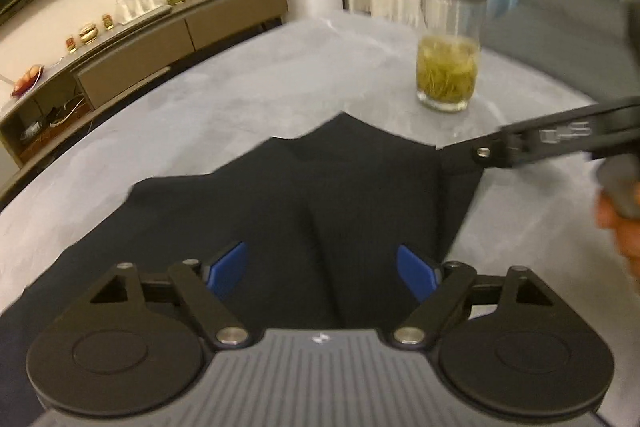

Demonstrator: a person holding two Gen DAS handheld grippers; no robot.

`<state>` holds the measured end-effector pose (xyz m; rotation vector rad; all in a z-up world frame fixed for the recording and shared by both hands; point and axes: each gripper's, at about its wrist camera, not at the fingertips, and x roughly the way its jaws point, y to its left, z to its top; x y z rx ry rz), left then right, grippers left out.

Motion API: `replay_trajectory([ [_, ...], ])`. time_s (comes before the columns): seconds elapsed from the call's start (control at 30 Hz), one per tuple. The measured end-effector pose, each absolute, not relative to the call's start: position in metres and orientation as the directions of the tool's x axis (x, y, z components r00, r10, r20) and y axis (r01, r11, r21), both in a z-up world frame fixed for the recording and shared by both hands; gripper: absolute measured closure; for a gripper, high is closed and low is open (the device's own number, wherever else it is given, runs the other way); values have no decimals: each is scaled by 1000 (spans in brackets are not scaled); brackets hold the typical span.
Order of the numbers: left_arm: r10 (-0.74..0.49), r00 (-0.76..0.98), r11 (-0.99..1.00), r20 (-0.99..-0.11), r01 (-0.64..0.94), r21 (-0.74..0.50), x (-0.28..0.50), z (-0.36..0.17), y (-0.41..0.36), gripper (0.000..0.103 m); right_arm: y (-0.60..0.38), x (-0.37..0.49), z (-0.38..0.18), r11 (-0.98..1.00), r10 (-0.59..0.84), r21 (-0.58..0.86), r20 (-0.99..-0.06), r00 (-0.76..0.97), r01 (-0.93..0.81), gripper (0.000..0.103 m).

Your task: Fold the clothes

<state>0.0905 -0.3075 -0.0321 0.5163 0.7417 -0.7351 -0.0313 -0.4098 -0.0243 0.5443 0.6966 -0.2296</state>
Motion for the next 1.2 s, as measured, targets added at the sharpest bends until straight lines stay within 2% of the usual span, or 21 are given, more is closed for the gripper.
replay_trajectory([
  [0.03,-399,514,647,-759,744,164,94,-39,-312,46,-409,-33,-25,845,-16,394,-658,752,363,11],
  [0.07,-429,497,651,-754,749,123,95,-39,-313,81,-408,-34,-25,854,-10,387,-657,754,348,11],
  [0.1,-449,485,658,-751,748,90,94,-35,-311,95,-408,-35,-24,861,-5,381,-656,755,337,11],
  [0.13,-463,476,665,-747,744,61,93,-31,-309,102,-407,-36,-24,863,-2,381,-655,756,333,11],
  [0.23,-498,520,717,-694,697,7,94,-13,-294,102,-406,-40,-23,865,16,389,-653,757,317,11],
  [0.33,-494,617,822,-613,560,-100,98,11,-243,102,-403,-42,-22,870,18,383,-654,757,310,11],
  [0.47,-203,813,967,-546,78,-244,85,30,-106,102,-388,-40,-21,889,7,347,-661,750,298,11],
  [0.53,42,816,965,-577,-182,-187,73,23,-43,102,-377,-34,-21,904,-9,315,-665,747,291,11],
  [0.57,82,792,968,-605,-208,-142,70,17,-28,98,-371,-32,-21,910,-17,299,-667,745,287,12],
  [0.63,107,753,977,-649,-201,-72,61,6,-5,95,-360,-25,-21,926,-45,251,-668,743,281,27],
  [0.7,131,765,980,-631,-195,-33,44,6,6,89,-350,-19,-21,944,-85,184,-667,740,274,71],
  [0.8,160,810,980,-564,-197,-5,29,17,9,83,-340,-16,-20,952,-130,131,-649,750,278,92],
  [0.87,163,838,980,-520,-199,-14,25,29,11,83,-323,-24,-5,964,-173,68,-570,803,256,94],
  [0.93,165,862,978,-480,-205,-32,22,39,16,82,-276,-44,20,983,-178,-113,-411,894,144,94],
  [0.97,162,867,978,-472,-204,-40,22,42,19,81,-240,-61,30,975,-106,-220,-319,942,35,95],
  [1.0,158,864,979,-478,-201,-40,24,41,20,81,-207,-76,32,948,-22,-312,-271,962,-66,95],
  [1.1,146,842,978,-519,-203,-55,28,33,30,81,-128,-108,6,815,194,-469,-335,922,-342,95],
  [1.2,131,811,974,-570,-213,-79,31,20,42,81,-107,-111,-18,739,226,-499,-449,865,-452,93],
])
